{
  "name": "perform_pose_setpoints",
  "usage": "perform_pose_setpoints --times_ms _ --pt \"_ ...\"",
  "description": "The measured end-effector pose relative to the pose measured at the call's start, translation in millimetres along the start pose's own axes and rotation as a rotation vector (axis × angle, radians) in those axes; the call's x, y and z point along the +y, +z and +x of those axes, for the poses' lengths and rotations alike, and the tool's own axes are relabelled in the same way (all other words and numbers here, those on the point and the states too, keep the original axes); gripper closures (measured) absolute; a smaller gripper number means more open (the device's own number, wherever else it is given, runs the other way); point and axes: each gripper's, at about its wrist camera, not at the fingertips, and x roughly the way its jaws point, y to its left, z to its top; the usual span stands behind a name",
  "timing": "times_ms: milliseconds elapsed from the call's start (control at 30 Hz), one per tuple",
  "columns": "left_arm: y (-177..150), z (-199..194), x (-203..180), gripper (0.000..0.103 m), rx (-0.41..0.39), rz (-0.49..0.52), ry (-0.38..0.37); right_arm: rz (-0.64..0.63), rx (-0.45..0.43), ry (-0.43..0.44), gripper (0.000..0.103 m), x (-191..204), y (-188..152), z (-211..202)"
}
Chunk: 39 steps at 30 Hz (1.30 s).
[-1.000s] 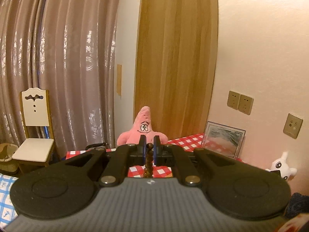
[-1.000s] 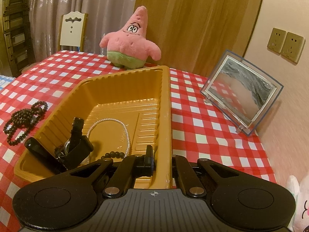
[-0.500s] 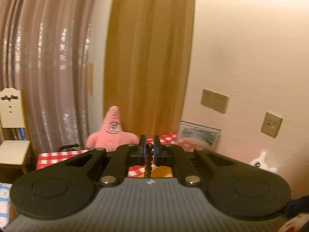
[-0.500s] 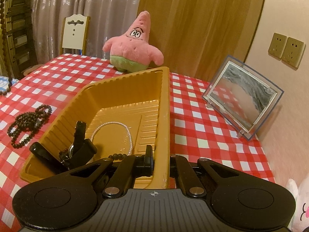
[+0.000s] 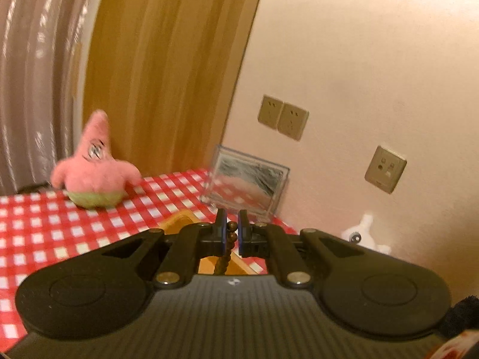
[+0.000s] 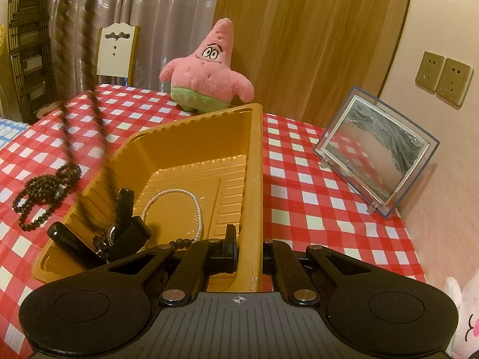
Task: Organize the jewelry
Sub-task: 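Lower the necklace into the tray and open the left gripper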
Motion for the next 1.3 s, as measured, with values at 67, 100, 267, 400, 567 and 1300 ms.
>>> perform_pose_setpoints --times_ms 67,100,267,400,567,1300 --pt "-4 13 0 0.097 0.015 -0.010 -0.018 0.000 0.000 0.000 0.100 0 0 0" --pt "-6 20 1 0.097 0.025 -0.015 -0.023 0.000 0.000 0.000 0.100 0 0 0" --pt "-16 49 4 0.097 0.071 -0.039 -0.032 0.006 0.005 0.000 0.100 0 1 0" --pt "-28 68 10 0.097 0.122 -0.064 -0.032 0.011 0.004 0.000 0.100 0 0 0" --pt "-48 93 24 0.097 0.197 -0.116 -0.028 0.017 0.006 -0.001 0.100 -2 -1 2" --pt "-78 125 56 0.066 0.290 -0.222 0.100 0.016 0.011 -0.002 0.100 -4 -2 4"
